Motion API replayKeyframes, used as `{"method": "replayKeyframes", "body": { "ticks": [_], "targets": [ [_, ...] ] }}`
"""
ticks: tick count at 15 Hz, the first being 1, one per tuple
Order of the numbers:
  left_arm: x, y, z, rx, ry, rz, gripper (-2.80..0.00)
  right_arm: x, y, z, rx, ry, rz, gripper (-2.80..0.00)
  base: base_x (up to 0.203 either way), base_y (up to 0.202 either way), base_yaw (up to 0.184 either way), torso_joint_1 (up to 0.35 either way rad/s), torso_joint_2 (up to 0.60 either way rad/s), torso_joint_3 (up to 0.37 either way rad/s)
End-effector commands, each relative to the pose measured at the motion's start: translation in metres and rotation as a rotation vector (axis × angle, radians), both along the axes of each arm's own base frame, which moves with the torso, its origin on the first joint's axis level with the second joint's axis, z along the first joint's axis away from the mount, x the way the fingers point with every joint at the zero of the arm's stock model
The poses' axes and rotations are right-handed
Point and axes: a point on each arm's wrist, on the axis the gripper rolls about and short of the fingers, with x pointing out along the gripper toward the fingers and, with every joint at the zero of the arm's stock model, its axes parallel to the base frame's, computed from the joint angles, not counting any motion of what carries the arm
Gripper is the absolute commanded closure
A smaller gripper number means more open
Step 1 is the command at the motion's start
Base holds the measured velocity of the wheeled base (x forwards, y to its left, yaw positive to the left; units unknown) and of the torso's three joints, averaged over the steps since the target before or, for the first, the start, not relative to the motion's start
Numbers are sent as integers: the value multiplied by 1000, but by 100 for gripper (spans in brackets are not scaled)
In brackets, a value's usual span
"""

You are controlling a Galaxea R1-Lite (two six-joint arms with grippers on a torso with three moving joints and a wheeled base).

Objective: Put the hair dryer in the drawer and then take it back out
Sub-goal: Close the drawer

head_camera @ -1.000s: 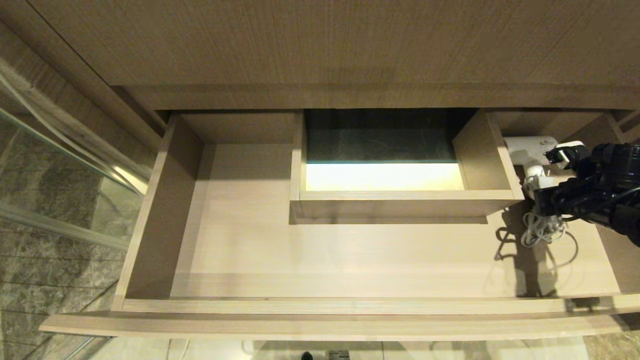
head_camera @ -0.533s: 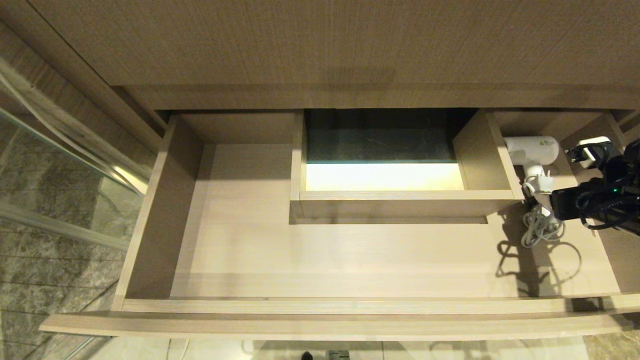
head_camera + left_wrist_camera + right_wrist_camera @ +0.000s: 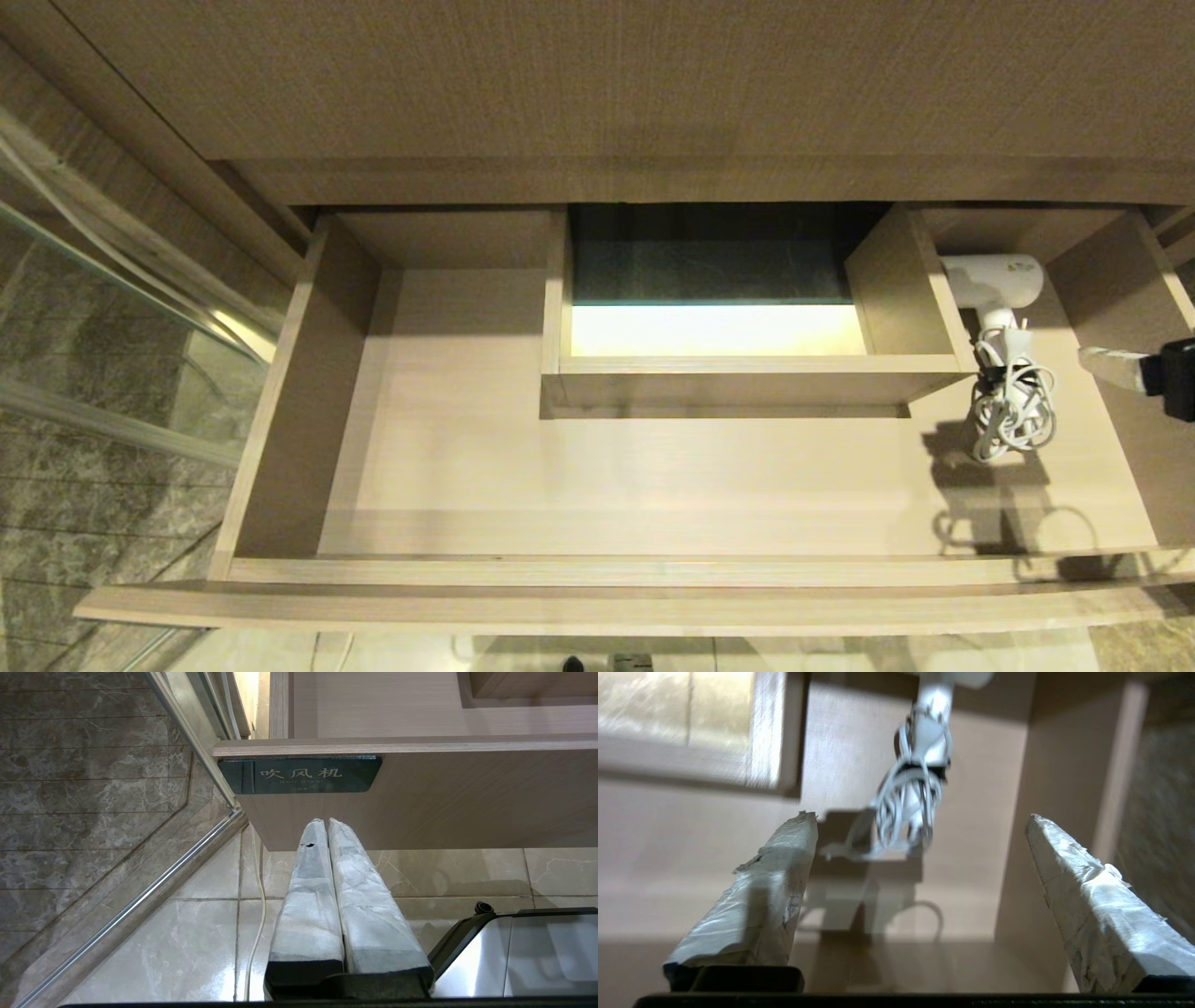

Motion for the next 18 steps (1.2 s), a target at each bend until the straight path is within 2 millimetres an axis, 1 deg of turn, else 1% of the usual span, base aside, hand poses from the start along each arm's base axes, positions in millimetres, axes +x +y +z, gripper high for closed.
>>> {"method": "replayKeyframes", "body": {
  "ticks": [1, 3, 4, 5, 6, 9, 10, 12, 13, 15, 16, 18],
  "targets": [
    [0, 0, 0, 0, -1, 1, 0, -71, 15, 23, -11, -33, 1, -280, 0, 0, 0, 0, 0, 0],
    [0, 0, 0, 0, 1, 0, 0, -116, 24, 28, -16, -43, -6, -280, 0, 0, 0, 0, 0, 0],
    [0, 0, 0, 0, -1, 0, 0, -133, 27, 28, -18, -40, -10, -280, 0, 0, 0, 0, 0, 0],
    [0, 0, 0, 0, -1, 1, 0, -147, 30, 26, -17, -32, -21, 0, 0, 0, 0, 0, 0, 0],
    [0, 0, 0, 0, 0, 1, 0, -155, 31, 23, -17, -14, -42, 0, 0, 0, 0, 0, 0, 0],
    [0, 0, 0, 0, -1, -1, 0, -159, 29, 15, -28, 36, -142, 0, 0, 0, 0, 0, 0, 0],
    [0, 0, 0, 0, -1, -1, 0, -165, 30, 11, -21, 76, -163, 0, 0, 0, 0, 0, 0, 0],
    [0, 0, 0, 0, 1, 1, 0, -173, 33, 6, -15, 99, -174, 0, 0, 0, 0, 0, 0, 0],
    [0, 0, 0, 0, -1, -1, 0, -181, 35, 2, -11, 122, -179, 0, 0, 0, 0, 0, 0, 0],
    [0, 0, 0, 0, -1, 1, 0, -197, 40, -16, 15, 270, -182, 0, 0, 0, 0, 0, 0, 0],
    [0, 0, 0, 0, -1, -1, 0, -200, 41, -22, 21, 325, -181, 0, 0, 0, 0, 0, 0, 0],
    [0, 0, 0, 0, -1, -1, 0, -195, 39, -31, 34, 400, -176, 0, 0, 0, 0, 0, 0, 0]
  ]
}}
